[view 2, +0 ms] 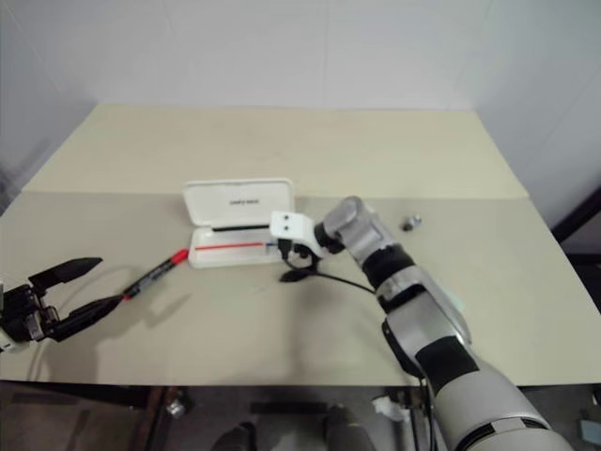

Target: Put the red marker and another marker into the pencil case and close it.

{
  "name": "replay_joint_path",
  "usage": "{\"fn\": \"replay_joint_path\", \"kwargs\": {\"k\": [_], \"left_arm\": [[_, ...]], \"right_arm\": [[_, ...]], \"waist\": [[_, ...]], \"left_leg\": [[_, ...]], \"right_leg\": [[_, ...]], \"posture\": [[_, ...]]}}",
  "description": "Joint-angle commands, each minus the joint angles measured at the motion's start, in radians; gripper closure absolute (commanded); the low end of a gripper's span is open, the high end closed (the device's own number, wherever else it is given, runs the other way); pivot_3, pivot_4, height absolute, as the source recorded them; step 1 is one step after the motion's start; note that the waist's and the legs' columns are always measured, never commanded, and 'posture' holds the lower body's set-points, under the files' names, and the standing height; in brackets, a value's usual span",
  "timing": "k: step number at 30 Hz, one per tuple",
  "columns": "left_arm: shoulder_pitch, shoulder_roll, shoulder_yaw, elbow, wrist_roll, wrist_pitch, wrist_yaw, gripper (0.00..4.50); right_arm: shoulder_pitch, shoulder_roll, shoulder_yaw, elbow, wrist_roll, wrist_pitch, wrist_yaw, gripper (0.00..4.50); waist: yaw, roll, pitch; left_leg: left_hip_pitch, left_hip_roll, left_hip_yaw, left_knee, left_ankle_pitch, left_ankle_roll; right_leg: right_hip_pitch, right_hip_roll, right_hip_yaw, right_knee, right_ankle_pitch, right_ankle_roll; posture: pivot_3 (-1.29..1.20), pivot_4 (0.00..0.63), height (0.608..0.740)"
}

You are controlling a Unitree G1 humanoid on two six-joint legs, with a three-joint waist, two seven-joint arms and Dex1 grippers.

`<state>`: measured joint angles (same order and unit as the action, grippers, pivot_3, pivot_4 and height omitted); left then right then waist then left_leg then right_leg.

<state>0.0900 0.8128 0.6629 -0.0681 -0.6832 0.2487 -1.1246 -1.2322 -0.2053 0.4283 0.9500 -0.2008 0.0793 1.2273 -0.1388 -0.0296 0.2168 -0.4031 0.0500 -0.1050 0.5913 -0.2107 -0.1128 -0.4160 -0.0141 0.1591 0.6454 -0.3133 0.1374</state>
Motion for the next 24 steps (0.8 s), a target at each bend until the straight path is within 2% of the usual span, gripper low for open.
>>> {"fn": "replay_joint_path", "kwargs": {"k": [1, 10, 24], "left_arm": [[0.012, 0.003, 0.049, -0.029, -0.021, -0.008, 0.009, 0.00], [0.022, -0.002, 0.062, -0.041, -0.023, -0.010, 0.011, 0.00], [-0.019, -0.008, 0.026, -0.020, -0.017, -0.026, -0.002, 0.00]], "right_arm": [[-0.018, -0.004, 0.005, 0.002, -0.020, -0.003, 0.012, 1.31], [-0.019, 0.002, -0.003, -0.004, -0.025, 0.002, 0.015, 4.49], [0.031, -0.041, -0.049, -0.104, 0.009, 0.014, -0.023, 4.49]], "waist": [[0.000, 0.000, 0.000], [0.000, 0.000, 0.000], [0.001, 0.000, 0.000]], "left_leg": [[0.000, 0.000, 0.000, 0.000, 0.000, 0.000], [0.000, 0.000, 0.000, -0.001, -0.001, -0.001], [0.000, 0.000, 0.000, -0.001, -0.001, -0.001]], "right_leg": [[0.000, 0.000, 0.000, 0.000, 0.000, 0.000], [0.000, 0.000, 0.000, -0.001, 0.000, -0.001], [0.000, 0.000, 0.000, -0.001, -0.001, -0.001]], "posture": [[0.00, 0.150, 0.740], [0.00, 0.150, 0.740], [0.00, 0.150, 0.740]]}}
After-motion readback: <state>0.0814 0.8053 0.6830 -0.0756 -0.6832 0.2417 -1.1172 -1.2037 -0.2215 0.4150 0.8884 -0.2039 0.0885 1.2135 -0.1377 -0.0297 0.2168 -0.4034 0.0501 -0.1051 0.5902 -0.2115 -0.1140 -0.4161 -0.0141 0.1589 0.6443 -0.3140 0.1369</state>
